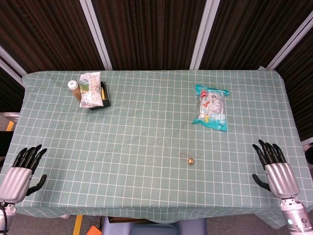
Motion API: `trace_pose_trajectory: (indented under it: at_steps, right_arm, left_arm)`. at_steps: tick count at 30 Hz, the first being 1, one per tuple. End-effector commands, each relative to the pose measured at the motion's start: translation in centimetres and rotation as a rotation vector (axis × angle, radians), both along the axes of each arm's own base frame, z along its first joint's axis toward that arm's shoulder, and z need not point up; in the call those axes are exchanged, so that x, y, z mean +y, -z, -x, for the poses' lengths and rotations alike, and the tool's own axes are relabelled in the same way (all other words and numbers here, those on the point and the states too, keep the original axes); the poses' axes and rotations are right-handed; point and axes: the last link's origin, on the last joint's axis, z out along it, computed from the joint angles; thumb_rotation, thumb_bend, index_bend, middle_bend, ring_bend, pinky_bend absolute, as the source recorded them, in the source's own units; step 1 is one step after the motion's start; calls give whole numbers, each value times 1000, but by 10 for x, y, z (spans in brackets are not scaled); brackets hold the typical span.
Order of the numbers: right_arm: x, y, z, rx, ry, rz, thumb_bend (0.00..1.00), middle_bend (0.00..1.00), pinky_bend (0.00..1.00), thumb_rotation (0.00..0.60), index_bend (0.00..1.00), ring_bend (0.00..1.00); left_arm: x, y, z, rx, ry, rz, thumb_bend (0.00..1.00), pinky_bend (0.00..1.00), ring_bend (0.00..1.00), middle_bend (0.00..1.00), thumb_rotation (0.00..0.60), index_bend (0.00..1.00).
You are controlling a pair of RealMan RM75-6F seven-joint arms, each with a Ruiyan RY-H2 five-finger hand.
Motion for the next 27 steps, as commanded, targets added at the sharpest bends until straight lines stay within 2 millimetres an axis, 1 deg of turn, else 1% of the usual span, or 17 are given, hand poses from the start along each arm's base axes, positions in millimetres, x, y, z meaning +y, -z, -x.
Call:
trace_pose_trajectory:
  at_steps: [1,3,5,6,7,8,11,14,18,22,25,27]
  right_arm:
    - [-4,6,-4,-18,-16,-13,340,0,0,600,0,0]
    - [-10,13,-9,-28,-30,-41,340,0,0,600,0,0]
    - [-21,24,-20,-24,-82,-93,340,0,0,600,0,0]
    - [-33,36,-31,-22,-139,-127,340,0,0,600,0,0]
    - [-40,45,-38,-16,-177,-147,340,0,0,600,0,0]
    - [-48,57,-45,-2,-226,-175,340,0,0,600,12,0]
    - [-67,87,-55,45,-276,-248,340,0,0,600,118,0]
    - [-83,108,-70,28,-281,-300,343,0,0,600,235,0]
    - [-96,132,-86,40,-288,-353,354,2,0,600,380,0]
    - [-101,148,-92,98,-305,-355,361,19,0,600,469,0]
    - [-102,150,-92,102,-302,-350,372,26,0,600,496,0]
    - [-102,152,-92,97,-295,-348,407,33,0,600,524,0]
  left_arm:
    - [-1,1,-1,-4,-3,5,405,0,0,0,600,0]
    - [-1,1,-2,-13,3,12,405,0,0,0,600,0]
    - [-2,0,-3,-22,6,16,405,0,0,0,600,0]
    - [-2,-1,-3,-30,10,19,405,0,0,0,600,0]
    - [-2,-2,-3,-35,12,20,405,0,0,0,600,0]
    - [-2,-2,-3,-39,15,21,405,0,0,0,600,0]
    - [-3,-5,-3,-47,21,25,405,0,0,0,600,0]
    - [-3,-8,-2,-51,19,18,406,1,0,0,600,0]
    - [-2,-13,1,-55,3,6,405,2,0,0,600,0]
    - [-3,-18,2,-58,0,-8,404,3,0,0,600,0]
    - [-3,-19,2,-60,-2,-13,402,3,0,0,600,0]
    - [-3,-21,3,-64,-7,-22,403,3,0,0,600,0]
